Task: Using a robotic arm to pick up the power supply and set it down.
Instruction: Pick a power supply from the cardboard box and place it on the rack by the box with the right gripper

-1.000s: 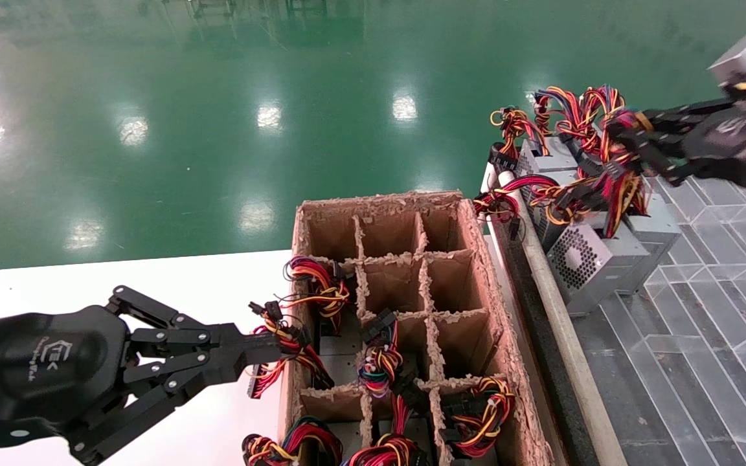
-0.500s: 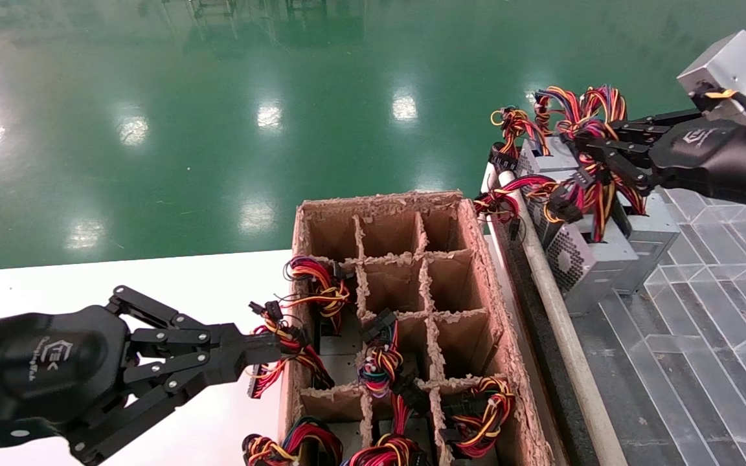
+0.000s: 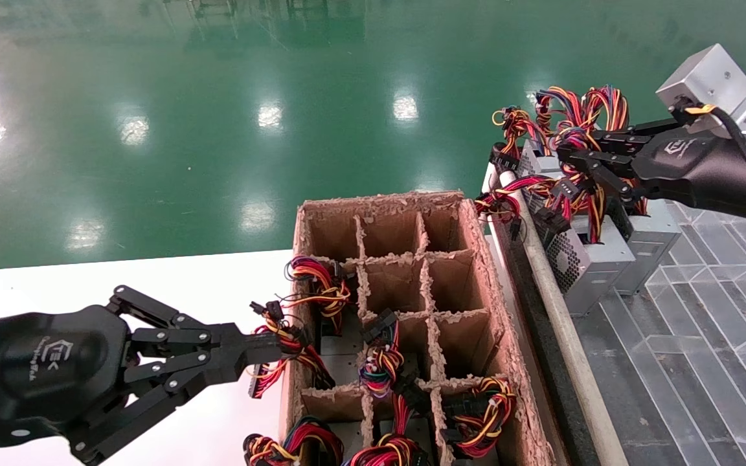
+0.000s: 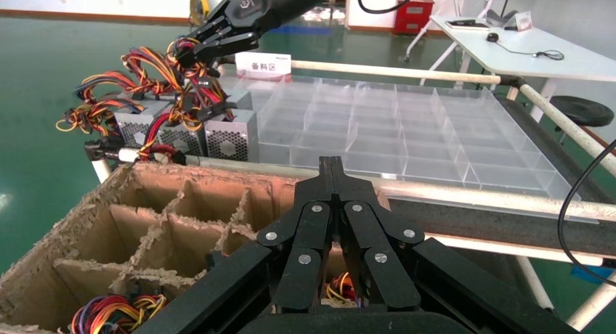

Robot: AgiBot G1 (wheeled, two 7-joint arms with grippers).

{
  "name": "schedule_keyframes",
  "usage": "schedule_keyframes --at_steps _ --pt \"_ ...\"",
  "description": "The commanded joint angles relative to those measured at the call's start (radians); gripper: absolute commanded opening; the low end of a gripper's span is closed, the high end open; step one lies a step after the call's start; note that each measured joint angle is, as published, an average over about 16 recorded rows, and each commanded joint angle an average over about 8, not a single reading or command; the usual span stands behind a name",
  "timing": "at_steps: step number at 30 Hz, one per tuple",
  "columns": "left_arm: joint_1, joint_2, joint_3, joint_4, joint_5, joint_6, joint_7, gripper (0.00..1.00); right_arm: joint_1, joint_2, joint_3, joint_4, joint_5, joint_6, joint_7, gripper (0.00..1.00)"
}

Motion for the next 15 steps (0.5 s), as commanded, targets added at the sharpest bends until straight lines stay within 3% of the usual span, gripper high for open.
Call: schedule_keyframes --at_steps 1,15 --pt "0.000 0.000 0.000 0.000 0.000 0.000 0.000 0.00 0.000 0.000 0.002 0.000 0.007 -0.006 -0.007 1.00" --pt "0.000 0.000 0.000 0.000 0.000 0.000 0.000 0.00 -0.004 -0.001 0.018 0.001 0.059 -0.027 -0.046 1.00"
